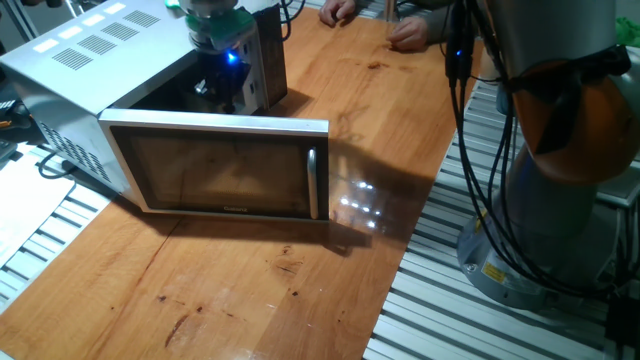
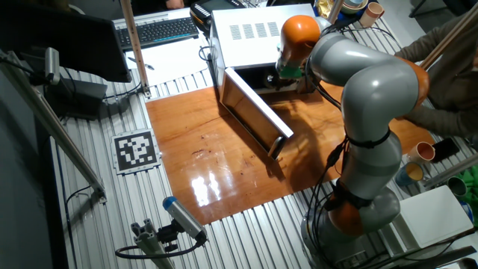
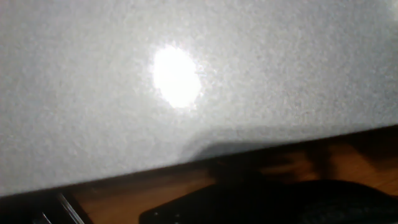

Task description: Put the bowl into the microwave

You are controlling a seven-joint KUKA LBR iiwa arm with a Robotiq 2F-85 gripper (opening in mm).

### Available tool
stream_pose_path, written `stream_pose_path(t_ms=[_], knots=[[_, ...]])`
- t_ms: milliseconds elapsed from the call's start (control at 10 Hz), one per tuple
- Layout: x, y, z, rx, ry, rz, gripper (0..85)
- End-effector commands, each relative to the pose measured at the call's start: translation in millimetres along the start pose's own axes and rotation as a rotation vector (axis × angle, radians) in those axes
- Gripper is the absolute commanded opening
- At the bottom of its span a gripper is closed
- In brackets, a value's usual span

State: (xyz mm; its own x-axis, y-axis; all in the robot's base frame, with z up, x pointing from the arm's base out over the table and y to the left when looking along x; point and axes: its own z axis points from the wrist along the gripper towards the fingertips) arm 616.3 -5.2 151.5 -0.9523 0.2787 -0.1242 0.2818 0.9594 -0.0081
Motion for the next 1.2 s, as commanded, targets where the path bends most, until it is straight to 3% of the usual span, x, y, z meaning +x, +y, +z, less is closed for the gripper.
stream_pose_path(t_ms=[0, 700, 1100], knots=[[-0.8, 0.3, 0.3, 0.000, -0.003, 0.003, 0.0], [-24.0, 2.4, 12.2, -0.017, -0.049, -0.003, 0.0], [-26.0, 4.0, 13.1, -0.017, -0.056, -0.001, 0.0]])
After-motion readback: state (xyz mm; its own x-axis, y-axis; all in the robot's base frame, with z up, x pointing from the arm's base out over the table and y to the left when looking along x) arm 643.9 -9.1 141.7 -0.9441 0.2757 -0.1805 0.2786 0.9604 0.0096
